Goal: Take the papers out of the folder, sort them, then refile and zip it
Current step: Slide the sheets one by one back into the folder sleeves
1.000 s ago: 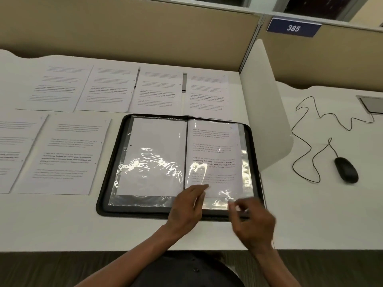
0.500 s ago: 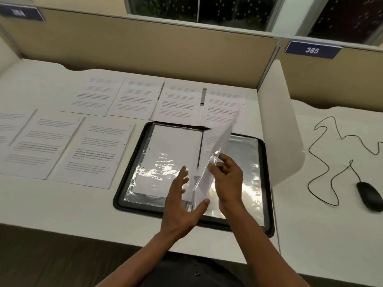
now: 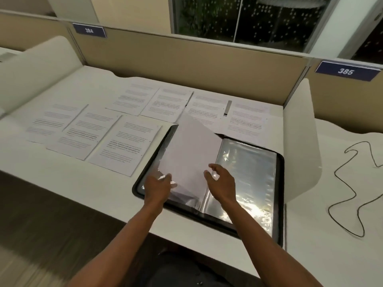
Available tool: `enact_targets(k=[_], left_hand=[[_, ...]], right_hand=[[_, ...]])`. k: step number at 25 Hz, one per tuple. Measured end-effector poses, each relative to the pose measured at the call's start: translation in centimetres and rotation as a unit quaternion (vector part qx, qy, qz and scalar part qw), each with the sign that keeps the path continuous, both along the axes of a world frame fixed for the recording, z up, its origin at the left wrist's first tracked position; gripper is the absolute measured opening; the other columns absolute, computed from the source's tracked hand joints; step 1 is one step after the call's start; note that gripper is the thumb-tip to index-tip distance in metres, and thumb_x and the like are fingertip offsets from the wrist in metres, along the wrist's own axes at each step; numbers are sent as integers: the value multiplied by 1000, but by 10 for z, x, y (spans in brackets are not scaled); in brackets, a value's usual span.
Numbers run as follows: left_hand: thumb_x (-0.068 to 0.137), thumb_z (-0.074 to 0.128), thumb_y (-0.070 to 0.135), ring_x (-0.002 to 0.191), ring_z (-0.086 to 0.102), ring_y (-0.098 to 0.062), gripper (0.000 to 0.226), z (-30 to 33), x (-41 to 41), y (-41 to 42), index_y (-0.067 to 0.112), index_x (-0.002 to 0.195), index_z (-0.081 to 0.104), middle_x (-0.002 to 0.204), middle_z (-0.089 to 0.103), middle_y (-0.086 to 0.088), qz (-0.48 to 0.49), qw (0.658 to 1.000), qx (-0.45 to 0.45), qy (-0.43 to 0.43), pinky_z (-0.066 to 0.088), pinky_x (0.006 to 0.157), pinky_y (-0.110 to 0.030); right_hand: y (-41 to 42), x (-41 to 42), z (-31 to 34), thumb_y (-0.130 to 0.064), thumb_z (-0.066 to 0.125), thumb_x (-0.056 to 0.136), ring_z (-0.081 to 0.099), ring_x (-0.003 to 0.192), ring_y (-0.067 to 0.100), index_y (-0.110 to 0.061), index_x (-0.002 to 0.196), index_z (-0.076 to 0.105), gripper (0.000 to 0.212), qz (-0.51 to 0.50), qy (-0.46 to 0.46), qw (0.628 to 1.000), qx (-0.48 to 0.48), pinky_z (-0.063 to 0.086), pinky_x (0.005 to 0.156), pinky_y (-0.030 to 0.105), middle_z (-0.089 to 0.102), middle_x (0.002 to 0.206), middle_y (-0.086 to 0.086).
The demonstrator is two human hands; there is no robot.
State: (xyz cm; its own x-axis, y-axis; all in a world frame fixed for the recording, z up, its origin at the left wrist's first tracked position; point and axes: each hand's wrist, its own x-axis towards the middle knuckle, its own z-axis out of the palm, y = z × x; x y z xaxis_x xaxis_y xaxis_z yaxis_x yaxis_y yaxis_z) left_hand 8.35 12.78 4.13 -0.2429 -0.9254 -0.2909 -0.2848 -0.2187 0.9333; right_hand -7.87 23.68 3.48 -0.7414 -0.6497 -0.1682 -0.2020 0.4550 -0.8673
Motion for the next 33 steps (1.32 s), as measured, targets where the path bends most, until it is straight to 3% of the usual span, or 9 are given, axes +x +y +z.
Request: enact_targets(k=[1, 3, 5, 8, 12, 15, 18, 27, 33], left_hand=[[88, 69, 10, 63, 71, -11, 13, -8, 6, -12, 7, 100, 64, 81, 67, -4, 19, 1000, 10, -10, 60, 63, -29], [78, 76, 19, 78, 74, -23, 31, -22, 19, -29, 19, 108, 67, 81, 70, -3, 24, 999, 12, -22, 61, 77, -45], [77, 77, 21, 88, 72, -25, 46, -32, 32, -33, 28, 121, 65, 88, 71, -1, 4, 998, -4, -63, 60, 79, -42], [77, 80, 16, 81, 69, -20, 56, -45, 42, -36, 19, 129, 59, 97, 68, 1, -21, 987, -46, -154, 58, 72, -32], [74, 80, 24, 104, 59, -19, 68, -55, 51, -58, 21, 137, 53, 115, 60, 1, -102, 935, -179, -290, 53, 82, -36], [82, 72, 21, 121, 47, -21, 59, -47, 41, -83, 19, 138, 54, 130, 53, -3, -123, 926, -235, -268, 48, 90, -36], [83, 67, 29, 122, 45, -22, 57, -39, 30, -129, 17, 137, 54, 130, 54, -3, -147, 913, -290, -245, 48, 94, -39], [86, 72, 32, 133, 42, -32, 64, -28, 5, -337, 11, 142, 50, 140, 50, -15, -192, 870, -336, -305, 43, 106, -48], [90, 66, 45, 142, 32, -33, 72, -37, -13, -439, 9, 148, 41, 150, 41, -19, -188, 873, -291, -344, 35, 110, -47]], right_hand=[[5, -3, -14, -42, 60, 95, 48, 135, 19, -25, 135, 60, 43, 55, 55, 995, 68, 37, 112, 34, 57, 142, -1], [16, -4, -40, -52, 49, 92, 31, 147, 30, -21, 144, 52, 60, 160, 163, 960, 162, 28, 117, 39, 43, 154, 9], [27, 0, -54, -55, 46, 88, 23, 151, 35, -22, 146, 49, 66, 202, 231, 932, 194, 26, 118, 45, 34, 160, 13], [33, 1, -54, -56, 47, 86, 26, 149, 34, -26, 141, 52, 63, 197, 258, 919, 222, 30, 114, 48, 37, 157, 9], [7, -11, -39, -58, 51, 79, 41, 138, 30, -22, 133, 60, 66, 168, 248, 934, 194, 36, 109, 46, 50, 145, 10], [-37, -20, -30, -57, 56, 82, 38, 142, 31, -20, 140, 56, 69, 194, 265, 929, 171, 32, 114, 45, 45, 151, 14], [-99, -24, -17, -52, 60, 90, 28, 148, 30, -21, 150, 43, 70, 238, 285, 915, 157, 26, 117, 44, 36, 158, 13], [-310, -17, 7, -52, 55, 95, 6, 154, 34, -18, 161, 8, 88, 268, 347, 890, 123, 14, 122, 50, 9, 167, 16], [-393, -11, -15, -54, 54, 95, 6, 154, 36, -17, 161, 8, 88, 281, 359, 877, 154, 17, 122, 53, 10, 167, 17]])
